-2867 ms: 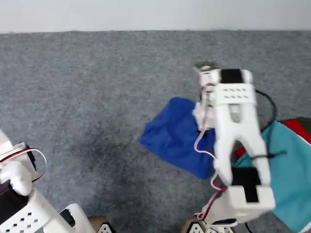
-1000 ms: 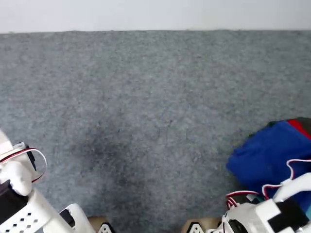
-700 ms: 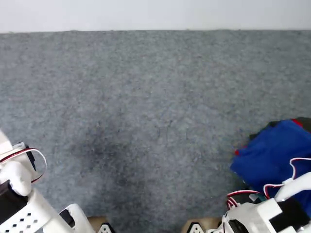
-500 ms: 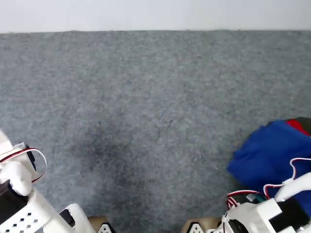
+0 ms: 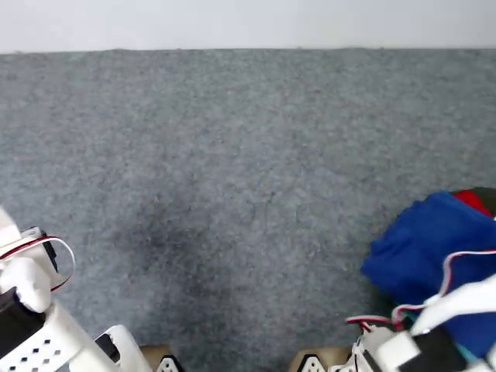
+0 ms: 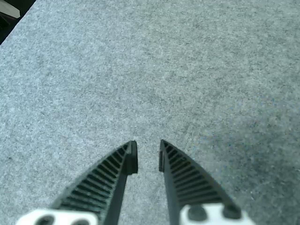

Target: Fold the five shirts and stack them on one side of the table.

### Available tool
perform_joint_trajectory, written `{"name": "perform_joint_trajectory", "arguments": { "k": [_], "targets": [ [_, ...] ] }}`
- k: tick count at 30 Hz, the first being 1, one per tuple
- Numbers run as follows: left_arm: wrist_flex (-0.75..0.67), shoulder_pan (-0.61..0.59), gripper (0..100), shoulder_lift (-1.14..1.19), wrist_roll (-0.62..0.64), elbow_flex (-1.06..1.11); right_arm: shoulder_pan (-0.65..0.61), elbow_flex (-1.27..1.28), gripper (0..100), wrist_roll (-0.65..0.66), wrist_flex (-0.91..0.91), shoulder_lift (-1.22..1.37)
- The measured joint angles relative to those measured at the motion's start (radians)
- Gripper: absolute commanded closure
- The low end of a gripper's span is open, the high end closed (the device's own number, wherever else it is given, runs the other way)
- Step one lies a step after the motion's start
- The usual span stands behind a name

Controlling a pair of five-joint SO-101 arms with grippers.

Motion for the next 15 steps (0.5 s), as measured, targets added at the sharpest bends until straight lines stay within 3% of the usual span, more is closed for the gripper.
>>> {"name": "perform_joint_trajectory", "arguments": {
  "k": [8, 15],
  "targets": [
    [0.000, 0.000, 91, 0.000, 0.000, 0.000, -0.354, 0.485, 60.7, -0.008, -0.015, -0.250],
    [0.000, 0.000, 91, 0.000, 0.000, 0.000, -0.359, 0.727, 60.7, -0.009, -0.308, -0.213]
  ]
}}
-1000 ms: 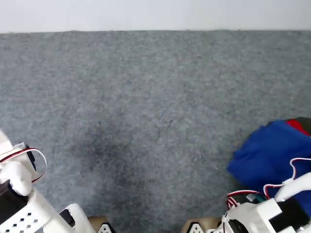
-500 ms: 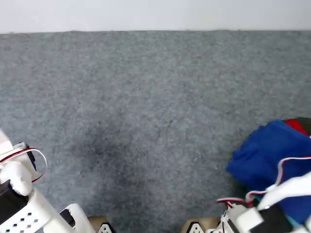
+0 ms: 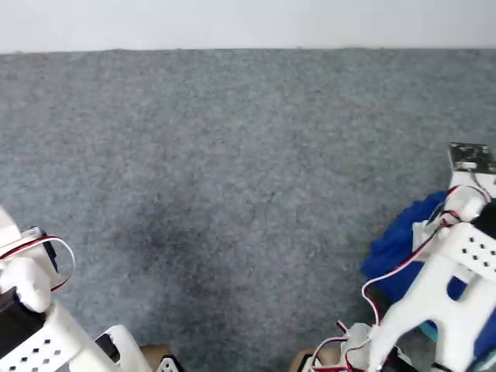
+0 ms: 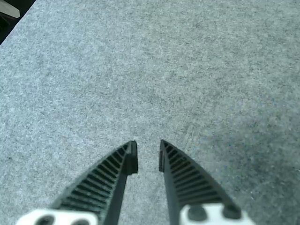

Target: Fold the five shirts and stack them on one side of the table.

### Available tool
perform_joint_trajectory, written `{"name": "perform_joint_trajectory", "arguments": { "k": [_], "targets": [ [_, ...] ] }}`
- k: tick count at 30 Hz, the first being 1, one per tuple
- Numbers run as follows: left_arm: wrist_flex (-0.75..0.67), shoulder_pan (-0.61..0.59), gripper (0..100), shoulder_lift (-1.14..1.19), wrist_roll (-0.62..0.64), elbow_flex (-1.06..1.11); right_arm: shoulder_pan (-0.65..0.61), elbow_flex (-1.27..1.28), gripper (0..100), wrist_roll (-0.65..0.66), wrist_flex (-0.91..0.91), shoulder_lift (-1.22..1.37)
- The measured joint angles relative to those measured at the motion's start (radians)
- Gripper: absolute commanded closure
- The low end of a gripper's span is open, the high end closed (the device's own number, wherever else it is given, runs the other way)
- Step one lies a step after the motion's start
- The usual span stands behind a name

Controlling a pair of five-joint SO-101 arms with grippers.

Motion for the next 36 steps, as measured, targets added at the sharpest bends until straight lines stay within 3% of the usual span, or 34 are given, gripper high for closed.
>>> {"name": "perform_joint_trajectory", "arguments": {
  "k": [7, 11, 15, 24, 28, 32, 36],
  "targets": [
    [0.000, 0.000, 91, 0.000, 0.000, 0.011, 0.143, 0.002, 60.7, -0.002, -0.299, 0.269],
    [-0.017, 0.000, 91, 0.000, 0.000, 0.037, 0.157, -0.012, 60.7, 0.002, -0.318, 0.364],
    [-0.021, 0.000, 91, 0.000, 0.000, 0.041, 0.157, -0.078, 60.7, 0.002, -0.239, 0.359],
    [-0.025, 0.000, 91, 0.000, 0.000, 0.041, 0.160, -0.416, 60.7, 0.002, 0.186, 0.146],
    [-0.025, 0.000, 91, 0.000, 0.000, 0.041, 0.051, -0.442, 60.7, 0.034, 0.275, 0.115],
    [-0.025, 0.005, 91, -0.003, 0.000, 0.077, -0.181, -0.347, 60.7, 0.044, 0.253, 0.115],
    [-0.032, 0.144, 91, -0.003, 0.000, 0.166, -0.442, -0.206, 60.7, 0.044, 0.115, 0.115]
  ]
}}
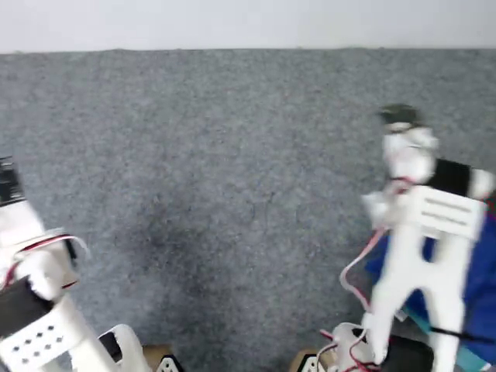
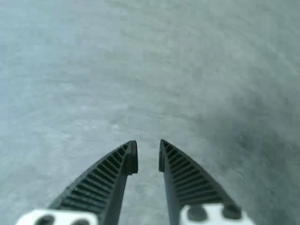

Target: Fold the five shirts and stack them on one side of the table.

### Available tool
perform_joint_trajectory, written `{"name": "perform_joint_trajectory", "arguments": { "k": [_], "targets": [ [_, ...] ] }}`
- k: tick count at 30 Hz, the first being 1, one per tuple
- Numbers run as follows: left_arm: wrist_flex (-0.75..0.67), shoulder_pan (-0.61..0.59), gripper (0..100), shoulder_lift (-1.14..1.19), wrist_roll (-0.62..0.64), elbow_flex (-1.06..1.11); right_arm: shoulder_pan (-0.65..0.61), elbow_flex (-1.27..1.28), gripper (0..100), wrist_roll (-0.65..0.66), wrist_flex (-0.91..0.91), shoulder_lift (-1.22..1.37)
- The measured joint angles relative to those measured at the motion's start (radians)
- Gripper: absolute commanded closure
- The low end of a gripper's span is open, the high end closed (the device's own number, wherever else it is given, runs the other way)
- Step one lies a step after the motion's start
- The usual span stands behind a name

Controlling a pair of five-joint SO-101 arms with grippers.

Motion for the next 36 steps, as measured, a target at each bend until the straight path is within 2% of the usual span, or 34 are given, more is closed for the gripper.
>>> {"name": "perform_joint_trajectory", "arguments": {
  "k": [4, 7, 10, 15, 20, 24, 28, 31, 36],
  "targets": [
    [-0.104, 0.222, 91, 0.000, 0.000, 0.184, -0.244, 0.175, 60.7, 0.005, -0.176, 0.003],
    [-0.224, 0.347, 91, 0.000, 0.000, 0.345, -0.324, 0.327, 60.7, 0.005, -0.334, 0.044],
    [-0.302, 0.400, 91, 0.000, 0.003, 0.474, -0.339, 0.439, 60.7, 0.003, -0.453, 0.140],
    [-0.338, 0.427, 91, 0.000, 0.003, 0.565, -0.333, 0.462, 60.7, -0.054, -0.450, 0.304],
    [-0.338, 0.433, 92, 0.000, 0.002, 0.559, -0.235, 0.462, 60.7, -0.124, -0.413, 0.270],
    [-0.258, 0.431, 92, 0.000, 0.000, 0.462, -0.163, 0.462, 60.7, -0.138, -0.350, 0.077],
    [-0.144, 0.430, 92, 0.000, 0.000, 0.350, -0.153, 0.462, 60.7, -0.115, -0.256, -0.256],
    [-0.138, 0.430, 92, 0.000, 0.000, 0.350, -0.141, 0.531, 60.7, -0.021, -0.233, -0.542],
    [-0.235, 0.431, 92, 0.000, 0.000, 0.468, -0.143, 0.830, 60.8, 0.178, -0.219, -0.979]
  ]
}}
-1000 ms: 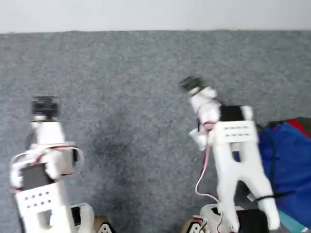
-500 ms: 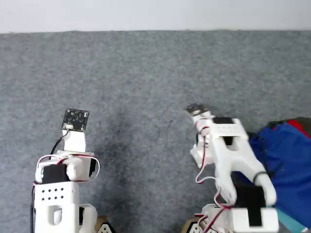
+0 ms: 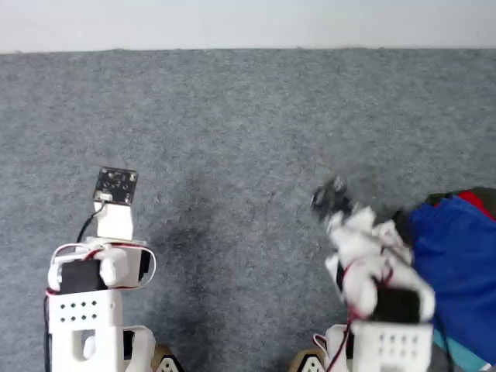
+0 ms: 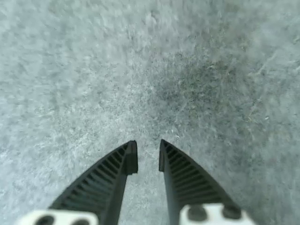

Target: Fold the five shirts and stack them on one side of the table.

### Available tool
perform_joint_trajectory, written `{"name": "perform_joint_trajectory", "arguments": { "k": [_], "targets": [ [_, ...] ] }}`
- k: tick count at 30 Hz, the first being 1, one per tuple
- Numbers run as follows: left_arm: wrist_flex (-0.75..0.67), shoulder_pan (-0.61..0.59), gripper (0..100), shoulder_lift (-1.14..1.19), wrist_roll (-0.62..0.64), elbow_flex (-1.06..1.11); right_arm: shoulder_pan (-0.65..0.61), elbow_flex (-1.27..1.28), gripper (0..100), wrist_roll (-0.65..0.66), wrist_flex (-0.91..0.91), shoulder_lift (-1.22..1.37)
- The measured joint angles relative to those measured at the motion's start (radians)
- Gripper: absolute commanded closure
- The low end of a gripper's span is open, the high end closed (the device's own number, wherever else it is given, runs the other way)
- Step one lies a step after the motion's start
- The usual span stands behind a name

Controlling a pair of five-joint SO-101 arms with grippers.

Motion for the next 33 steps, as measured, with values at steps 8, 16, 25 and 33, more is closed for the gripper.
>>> {"name": "perform_joint_trajectory", "arguments": {
  "k": [8, 16, 25, 33],
  "targets": [
    [-0.144, 0.000, 92, 0.000, 0.000, 0.157, 0.132, 0.267, 60.8, 0.012, 0.069, -0.439],
    [-0.094, 0.000, 92, 0.002, -0.005, 0.124, 0.252, 0.463, 60.8, 0.055, -0.012, -0.446],
    [0.253, -0.002, 92, -0.107, -0.006, -0.272, 0.255, 0.546, 60.8, 0.060, -0.023, -0.466],
    [0.267, -0.002, 92, -0.505, -0.006, -0.259, 0.255, 0.546, 60.8, 0.060, -0.023, -0.466]
  ]
}}
